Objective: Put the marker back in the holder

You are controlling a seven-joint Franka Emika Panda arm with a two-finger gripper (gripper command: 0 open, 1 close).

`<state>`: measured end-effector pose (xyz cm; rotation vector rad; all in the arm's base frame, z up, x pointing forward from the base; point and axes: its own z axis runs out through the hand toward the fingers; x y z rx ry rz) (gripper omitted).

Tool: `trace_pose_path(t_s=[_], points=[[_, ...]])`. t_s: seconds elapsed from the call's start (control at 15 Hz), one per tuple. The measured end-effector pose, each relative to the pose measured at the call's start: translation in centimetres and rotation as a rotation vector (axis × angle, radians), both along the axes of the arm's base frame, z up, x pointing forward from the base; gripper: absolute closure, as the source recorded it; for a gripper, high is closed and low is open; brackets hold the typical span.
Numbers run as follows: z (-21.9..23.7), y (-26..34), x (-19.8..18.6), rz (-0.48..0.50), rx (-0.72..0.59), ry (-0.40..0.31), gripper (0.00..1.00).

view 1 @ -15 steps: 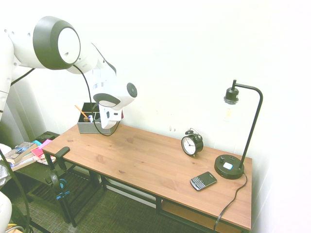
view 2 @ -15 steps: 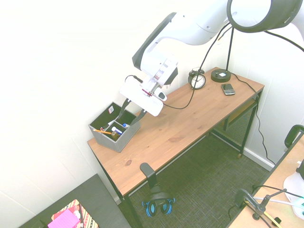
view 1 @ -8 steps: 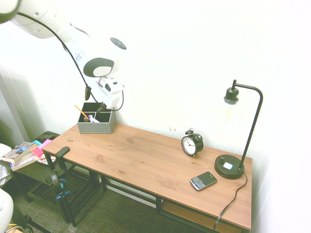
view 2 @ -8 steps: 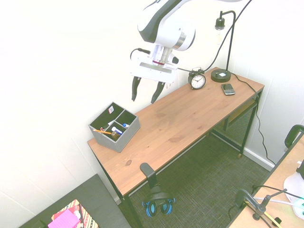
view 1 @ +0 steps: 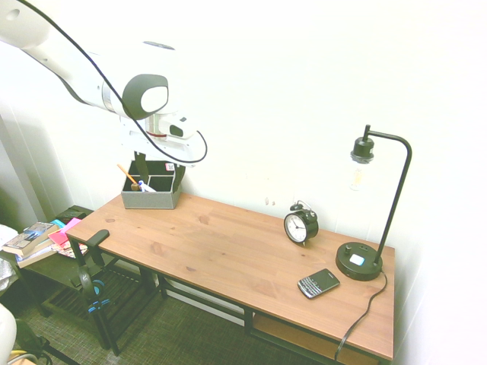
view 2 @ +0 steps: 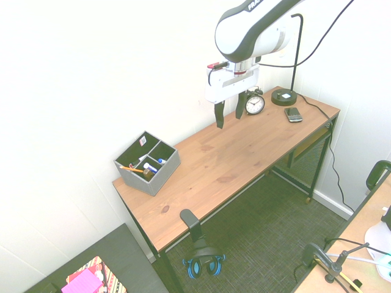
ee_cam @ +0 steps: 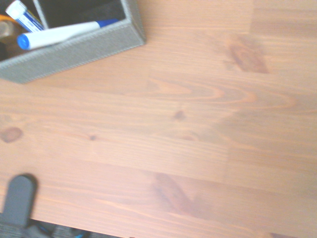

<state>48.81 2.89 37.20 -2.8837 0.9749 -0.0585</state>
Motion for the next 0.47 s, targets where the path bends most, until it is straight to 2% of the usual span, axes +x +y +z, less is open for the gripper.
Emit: trace_pose_path(t_s=[0.13,0.2,0.47], points=[[0.3,-0.8,-0.5,0.055,-0.078,-0.039,0.00],[0.7,-1.1,-0.6,0.043,-0.090,-0.048,0.00],[1.4,-2.6,-0.7,-0.106,-0.090,-0.054,0.00]])
